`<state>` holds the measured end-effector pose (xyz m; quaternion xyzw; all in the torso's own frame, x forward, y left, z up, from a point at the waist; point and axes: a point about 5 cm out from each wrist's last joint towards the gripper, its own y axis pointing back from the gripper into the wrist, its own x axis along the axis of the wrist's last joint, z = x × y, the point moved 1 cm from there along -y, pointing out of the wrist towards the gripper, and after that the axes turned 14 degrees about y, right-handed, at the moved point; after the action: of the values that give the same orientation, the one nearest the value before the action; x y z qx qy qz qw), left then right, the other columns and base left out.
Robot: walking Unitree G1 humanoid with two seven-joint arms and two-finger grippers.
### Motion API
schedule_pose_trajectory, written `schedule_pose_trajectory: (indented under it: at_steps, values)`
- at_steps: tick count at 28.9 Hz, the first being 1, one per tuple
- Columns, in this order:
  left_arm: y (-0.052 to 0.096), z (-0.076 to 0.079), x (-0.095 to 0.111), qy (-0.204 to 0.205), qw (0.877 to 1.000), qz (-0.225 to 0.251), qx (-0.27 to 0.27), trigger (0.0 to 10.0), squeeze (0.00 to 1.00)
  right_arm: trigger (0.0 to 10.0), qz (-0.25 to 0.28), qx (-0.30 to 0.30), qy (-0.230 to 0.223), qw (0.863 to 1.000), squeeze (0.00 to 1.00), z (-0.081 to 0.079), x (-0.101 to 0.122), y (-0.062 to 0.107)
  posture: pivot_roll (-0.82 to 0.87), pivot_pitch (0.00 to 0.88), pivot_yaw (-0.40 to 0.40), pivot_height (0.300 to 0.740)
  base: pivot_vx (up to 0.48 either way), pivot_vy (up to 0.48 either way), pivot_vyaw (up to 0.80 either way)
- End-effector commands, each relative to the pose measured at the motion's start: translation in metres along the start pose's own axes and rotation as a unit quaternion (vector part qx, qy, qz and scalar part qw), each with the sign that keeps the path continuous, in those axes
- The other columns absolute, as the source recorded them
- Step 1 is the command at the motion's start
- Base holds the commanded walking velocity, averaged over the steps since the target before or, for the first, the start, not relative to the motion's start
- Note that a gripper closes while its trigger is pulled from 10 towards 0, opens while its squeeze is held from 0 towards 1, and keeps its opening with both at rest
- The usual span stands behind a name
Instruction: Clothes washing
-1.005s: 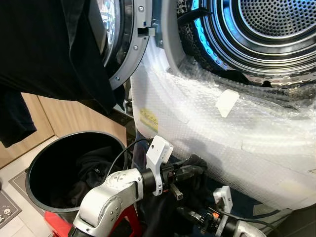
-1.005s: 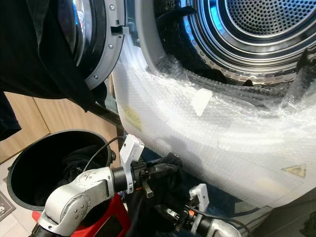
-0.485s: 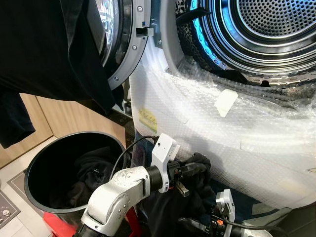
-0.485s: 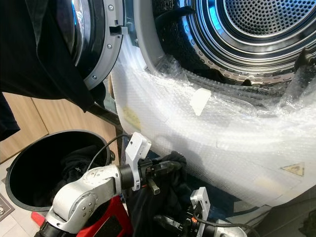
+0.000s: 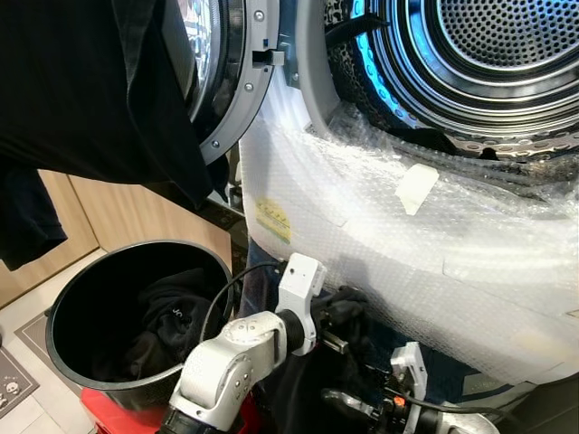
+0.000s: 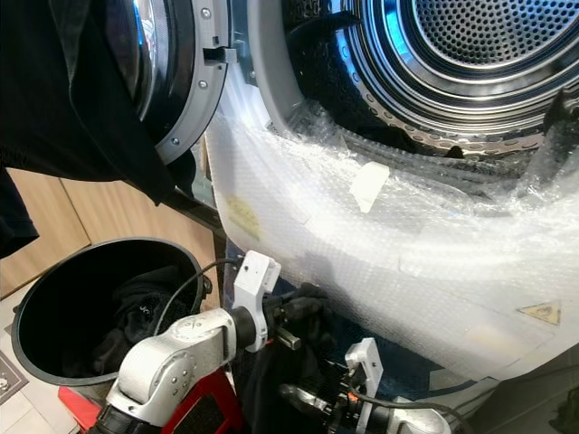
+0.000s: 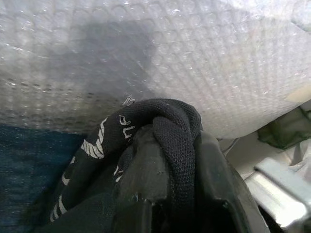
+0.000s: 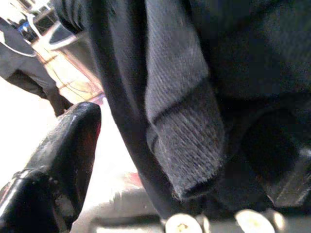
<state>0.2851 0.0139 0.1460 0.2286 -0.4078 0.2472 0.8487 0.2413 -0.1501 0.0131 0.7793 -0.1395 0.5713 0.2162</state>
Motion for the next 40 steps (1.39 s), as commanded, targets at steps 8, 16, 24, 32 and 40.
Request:
schedule_pose_trajectory:
  at_steps: [8, 16, 24, 32, 40]
  values:
    - [-0.009, 0.027, 0.008, 0.014, 0.998, 0.003, -0.059, 0.0, 0.00, 10.0, -0.017, -0.096, -0.023, 0.995, 0.00, 0.016, -0.004, -0.014, 0.28, 0.023, -0.073, 0.740, 0.000, 0.000, 0.00]
    - [-0.009, 0.041, 0.014, 0.021, 0.996, 0.008, -0.090, 0.0, 0.00, 10.0, -0.002, -0.214, -0.071, 0.974, 0.00, 0.030, -0.010, -0.020, 0.29, 0.022, -0.075, 0.740, 0.000, 0.000, 0.00]
    - [-0.007, 0.045, 0.014, 0.019, 0.995, 0.002, -0.100, 0.0, 0.00, 10.0, 0.025, -0.327, -0.114, 0.938, 0.00, 0.048, -0.011, -0.007, 0.30, 0.021, -0.071, 0.740, 0.000, 0.000, 0.00]
    - [-0.005, 0.047, 0.013, 0.016, 0.994, -0.004, -0.105, 0.0, 0.00, 1.6, 0.048, -0.348, -0.123, 0.928, 0.00, 0.052, -0.011, -0.002, 0.29, 0.021, -0.069, 0.740, 0.000, 0.000, 0.00]
    - [-0.005, 0.048, 0.011, 0.017, 0.994, -0.010, -0.106, 0.0, 0.00, 0.0, 0.061, -0.341, -0.135, 0.928, 0.00, 0.047, -0.015, -0.002, 0.30, 0.021, -0.067, 0.740, 0.000, 0.000, 0.00]
